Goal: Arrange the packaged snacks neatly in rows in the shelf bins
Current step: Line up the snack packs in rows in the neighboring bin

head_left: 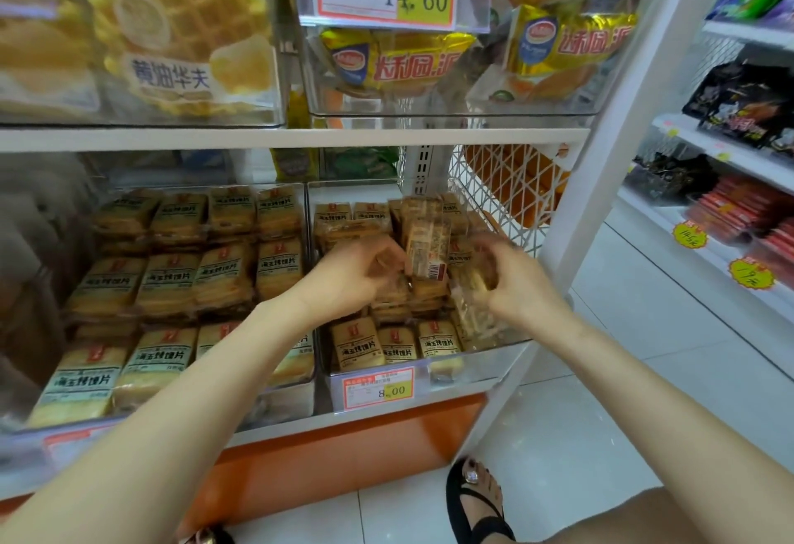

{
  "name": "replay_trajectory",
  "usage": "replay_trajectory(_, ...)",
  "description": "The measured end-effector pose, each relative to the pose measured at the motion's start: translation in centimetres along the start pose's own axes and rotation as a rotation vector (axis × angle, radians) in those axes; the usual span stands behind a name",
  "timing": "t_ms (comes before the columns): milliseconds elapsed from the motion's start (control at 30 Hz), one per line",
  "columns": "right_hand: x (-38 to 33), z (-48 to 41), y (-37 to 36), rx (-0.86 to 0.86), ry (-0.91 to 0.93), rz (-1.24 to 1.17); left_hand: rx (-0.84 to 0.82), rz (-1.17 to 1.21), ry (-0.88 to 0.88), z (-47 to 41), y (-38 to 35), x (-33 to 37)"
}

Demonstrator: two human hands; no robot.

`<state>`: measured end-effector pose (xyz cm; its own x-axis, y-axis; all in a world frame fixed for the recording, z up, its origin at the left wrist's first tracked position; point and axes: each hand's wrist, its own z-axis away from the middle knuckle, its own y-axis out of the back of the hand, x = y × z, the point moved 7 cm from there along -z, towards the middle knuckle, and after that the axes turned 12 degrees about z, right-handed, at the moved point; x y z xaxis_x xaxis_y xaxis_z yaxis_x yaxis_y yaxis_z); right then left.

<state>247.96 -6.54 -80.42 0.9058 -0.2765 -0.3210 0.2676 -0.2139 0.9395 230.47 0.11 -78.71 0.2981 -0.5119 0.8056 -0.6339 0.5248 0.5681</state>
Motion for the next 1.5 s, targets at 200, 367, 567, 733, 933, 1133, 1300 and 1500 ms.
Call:
replay_trajectory(200,-1.1,1.6,2.5,-0.081,0.078,-0.787,-0.079,0.557,0.370,0.5,-1.7,-1.8)
replay_trajectory(367,-3.0,1.8,2.6,-0.034,0.277,-0.844,-0.218,0.921,0.478,0.9,-3.3,-1.2)
replay_trajectory(567,-4.3,2.1,2.2,-0.018,0.329,-0.846,-0.160,1.054,0.461,0.6,-3.5,-1.0)
replay_trajectory(733,-3.6,1.6,2.2,0.017,0.289,-0.869,-0.001,1.051,0.375,0.2,-2.0,-1.2)
replay_trajectory(933,-3.0,1.3,1.9,-0.028,0.211,-0.814,0.035,0.657,0.259,0.0,-0.5,-1.2)
replay_trajectory(1133,-4.3,2.1,0.5,-0.246,0.299,-0.564,0.033,0.642,0.180,0.0,-0.9,-0.5)
replay_trajectory(1300,-4.6,1.9,-0.2,-0.207,0.251,-0.383,0.167,0.622,0.206,-0.3,-0.5,-1.1)
replay_trajectory(1500,-1.3,0.8,-1.4,-0.291,-0.094,-0.526,0.256,0.360,0.084,-0.3,0.9,-0.4)
